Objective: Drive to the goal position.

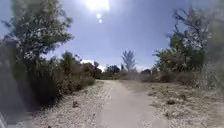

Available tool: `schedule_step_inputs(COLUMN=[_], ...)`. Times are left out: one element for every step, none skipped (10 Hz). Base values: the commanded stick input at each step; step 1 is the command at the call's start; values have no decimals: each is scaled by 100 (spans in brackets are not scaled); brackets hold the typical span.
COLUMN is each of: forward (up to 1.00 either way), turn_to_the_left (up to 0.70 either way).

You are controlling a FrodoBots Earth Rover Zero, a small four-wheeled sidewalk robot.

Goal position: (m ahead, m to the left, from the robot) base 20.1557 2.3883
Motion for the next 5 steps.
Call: schedule_step_inputs(forward=[45,45,45,45,45], turn_to_the_left=[0,0,0,0,0])
